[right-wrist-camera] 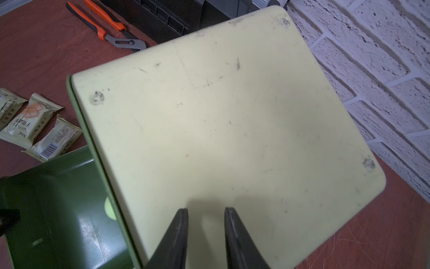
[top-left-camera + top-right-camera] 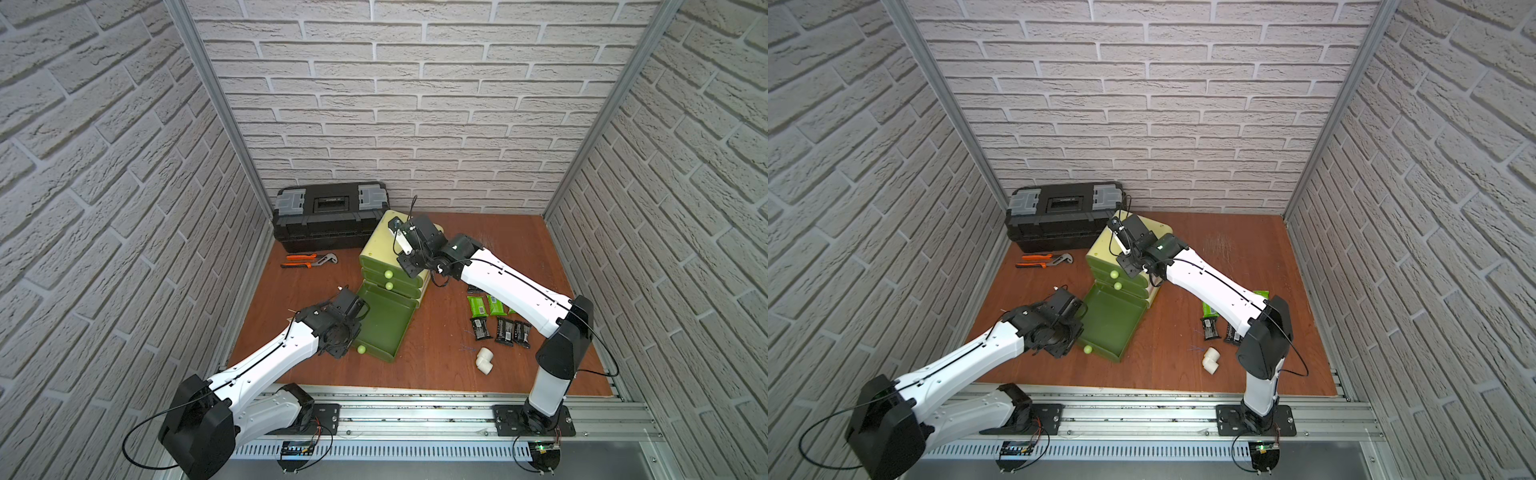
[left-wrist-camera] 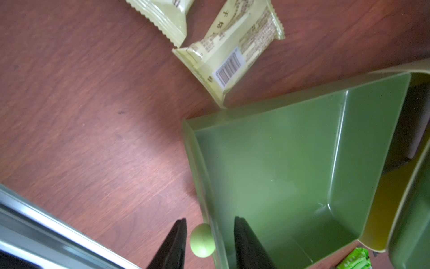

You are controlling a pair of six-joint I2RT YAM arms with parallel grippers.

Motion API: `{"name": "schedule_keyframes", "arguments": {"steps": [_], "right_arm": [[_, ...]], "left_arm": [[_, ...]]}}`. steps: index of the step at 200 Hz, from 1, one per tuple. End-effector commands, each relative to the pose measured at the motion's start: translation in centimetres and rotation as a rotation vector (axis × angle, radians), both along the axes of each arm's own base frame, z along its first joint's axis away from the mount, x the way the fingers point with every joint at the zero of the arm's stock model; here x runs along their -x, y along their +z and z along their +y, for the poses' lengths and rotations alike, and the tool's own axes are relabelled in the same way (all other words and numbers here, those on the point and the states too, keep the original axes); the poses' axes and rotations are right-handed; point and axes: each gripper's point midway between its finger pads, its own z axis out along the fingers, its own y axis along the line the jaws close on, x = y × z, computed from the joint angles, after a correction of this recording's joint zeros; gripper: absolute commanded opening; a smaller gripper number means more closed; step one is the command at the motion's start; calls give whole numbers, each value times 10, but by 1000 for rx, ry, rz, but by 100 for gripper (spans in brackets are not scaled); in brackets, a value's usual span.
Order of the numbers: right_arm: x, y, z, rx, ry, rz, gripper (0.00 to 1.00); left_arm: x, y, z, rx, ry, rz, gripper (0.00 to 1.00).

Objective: Take the cookies out of the drawer
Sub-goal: Pick up the drawer from the center of the board.

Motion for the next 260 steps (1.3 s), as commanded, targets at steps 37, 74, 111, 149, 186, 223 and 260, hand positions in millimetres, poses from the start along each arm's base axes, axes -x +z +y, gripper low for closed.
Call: {"name": "schedule_keyframes", "arguments": {"steps": [37,74,111,149,186,223,260], "right_arm": [[9,-25,-1,49,16,81,32],[9,-27,-1,46,15,81,32],[9,-28,0,47,18,86,32],[9,-29,0,43,16,87,32],[9,-29,0,44,15,85,32],[9,-29,0,41,15,83,32],[10,-33,-1,46,13,91,32]], "left_arm": [[1,-9,2,-9,-4,46,24],[-1,-7,3,-14,5,55,20],[-5,-3,2,-12,0,50,18],[-11,1,-2,-11,-12,45,15],[-15,3,-7,4,-10,41,14],[-13,6,-3,3,20,44,11],[-12,10,6,-5,61,34,8]]}}
